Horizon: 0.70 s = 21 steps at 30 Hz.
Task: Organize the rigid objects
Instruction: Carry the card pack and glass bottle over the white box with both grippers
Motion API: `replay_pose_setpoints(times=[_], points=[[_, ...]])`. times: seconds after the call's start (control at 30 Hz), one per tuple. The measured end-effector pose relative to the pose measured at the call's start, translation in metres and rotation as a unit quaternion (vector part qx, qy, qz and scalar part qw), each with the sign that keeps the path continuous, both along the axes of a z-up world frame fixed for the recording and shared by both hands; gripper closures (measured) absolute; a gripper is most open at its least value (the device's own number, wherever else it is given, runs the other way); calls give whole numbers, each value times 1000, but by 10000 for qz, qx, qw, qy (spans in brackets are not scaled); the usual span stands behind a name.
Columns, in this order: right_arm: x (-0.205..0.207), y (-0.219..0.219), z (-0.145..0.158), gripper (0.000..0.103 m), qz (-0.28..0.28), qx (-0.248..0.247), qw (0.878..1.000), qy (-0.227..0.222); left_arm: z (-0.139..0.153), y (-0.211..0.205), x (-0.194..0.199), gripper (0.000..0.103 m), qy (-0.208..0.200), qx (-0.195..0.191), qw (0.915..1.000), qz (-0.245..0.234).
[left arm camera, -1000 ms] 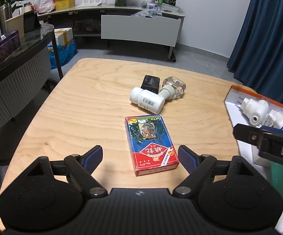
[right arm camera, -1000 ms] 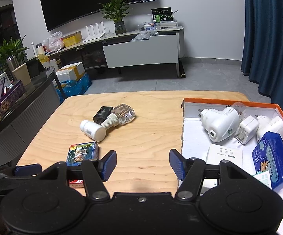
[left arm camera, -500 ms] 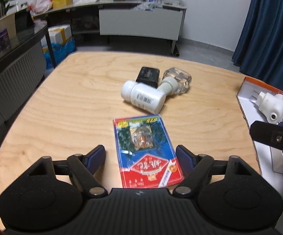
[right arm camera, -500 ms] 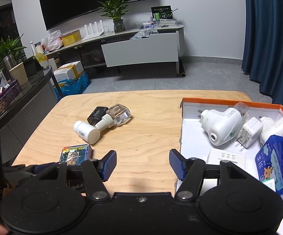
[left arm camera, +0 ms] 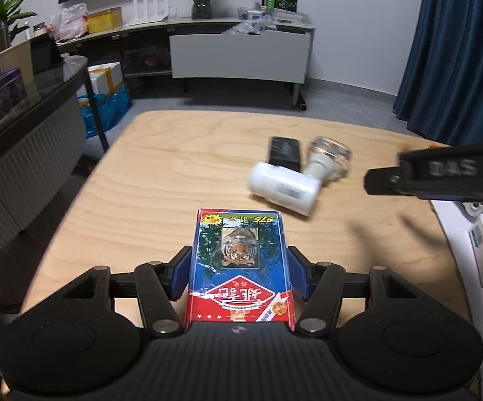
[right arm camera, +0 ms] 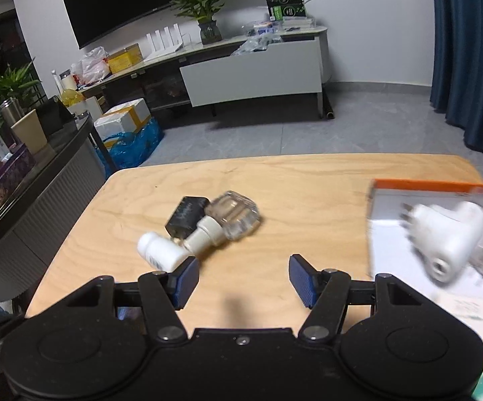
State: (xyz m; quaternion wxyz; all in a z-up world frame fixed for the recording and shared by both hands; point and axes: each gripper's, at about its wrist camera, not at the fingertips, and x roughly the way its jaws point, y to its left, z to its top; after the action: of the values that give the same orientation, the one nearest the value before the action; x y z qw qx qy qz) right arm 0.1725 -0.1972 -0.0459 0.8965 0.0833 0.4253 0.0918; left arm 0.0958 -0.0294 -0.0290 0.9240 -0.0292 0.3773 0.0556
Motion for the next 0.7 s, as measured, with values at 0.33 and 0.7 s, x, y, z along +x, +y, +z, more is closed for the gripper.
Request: replay_pose_setpoints(times=[0.33,0.7], points=[[64,33,-31,30,-493,-148,9984,225,7,28,-2,43,-231,28,9997,98],[56,37,-39,47,-465,-616,9970,87,4,40,1,43,-170,-143,9996,182]])
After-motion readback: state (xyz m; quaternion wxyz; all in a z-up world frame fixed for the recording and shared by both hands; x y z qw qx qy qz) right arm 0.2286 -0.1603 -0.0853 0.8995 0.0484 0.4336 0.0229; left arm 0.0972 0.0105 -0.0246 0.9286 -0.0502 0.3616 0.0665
